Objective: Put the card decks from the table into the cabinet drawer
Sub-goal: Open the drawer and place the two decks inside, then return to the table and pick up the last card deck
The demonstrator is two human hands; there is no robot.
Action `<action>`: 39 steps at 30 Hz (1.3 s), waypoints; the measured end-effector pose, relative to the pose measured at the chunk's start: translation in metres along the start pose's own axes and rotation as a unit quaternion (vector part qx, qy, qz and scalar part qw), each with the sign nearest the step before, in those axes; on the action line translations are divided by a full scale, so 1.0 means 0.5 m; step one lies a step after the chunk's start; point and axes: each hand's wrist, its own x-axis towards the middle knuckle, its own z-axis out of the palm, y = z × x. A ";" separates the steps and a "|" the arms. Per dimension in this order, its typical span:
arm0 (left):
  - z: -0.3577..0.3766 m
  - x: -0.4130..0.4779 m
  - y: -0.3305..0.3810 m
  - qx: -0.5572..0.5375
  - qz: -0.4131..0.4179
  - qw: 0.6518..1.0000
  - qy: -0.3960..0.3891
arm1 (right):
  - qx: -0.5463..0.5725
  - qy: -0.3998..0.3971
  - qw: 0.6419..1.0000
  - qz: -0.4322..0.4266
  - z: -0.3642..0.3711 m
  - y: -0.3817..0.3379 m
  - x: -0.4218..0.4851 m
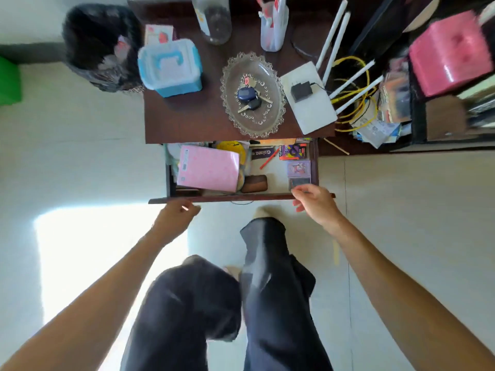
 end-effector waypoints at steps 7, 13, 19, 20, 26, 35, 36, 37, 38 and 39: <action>-0.189 -0.491 -0.005 -0.149 -0.118 0.981 -0.042 | -0.174 -0.057 0.982 0.038 -0.115 -0.143 -0.487; -0.263 -0.836 0.042 -0.256 -0.110 0.960 -0.041 | -0.275 -0.077 0.958 -0.006 -0.247 -0.270 -0.741; -0.264 -1.036 0.016 -0.339 -0.115 0.932 0.050 | -0.356 -0.108 0.928 -0.016 -0.302 -0.366 -0.778; -0.254 -1.062 0.000 -0.355 -0.128 0.923 0.078 | -0.372 -0.117 0.921 -0.023 -0.299 -0.385 -0.771; -0.106 -1.207 -0.087 -0.480 -0.233 0.816 0.221 | -0.516 -0.197 0.823 -0.133 -0.211 -0.528 -0.742; 0.427 -1.425 -0.042 -0.704 -0.411 0.525 0.244 | -0.689 -0.362 0.568 -0.268 0.066 -0.496 -0.905; 0.478 -1.446 -0.021 -0.722 -0.424 0.490 0.243 | -0.694 -0.379 0.545 -0.279 0.100 -0.475 -0.940; 0.528 -1.464 -0.001 -0.736 -0.439 0.457 0.239 | -0.699 -0.395 0.520 -0.292 0.130 -0.452 -0.978; 0.574 -1.480 0.019 -0.748 -0.453 0.426 0.234 | -0.701 -0.412 0.494 -0.307 0.157 -0.427 -1.014; 0.613 -1.493 0.036 -0.757 -0.464 0.398 0.229 | -0.703 -0.426 0.472 -0.320 0.181 -0.402 -1.048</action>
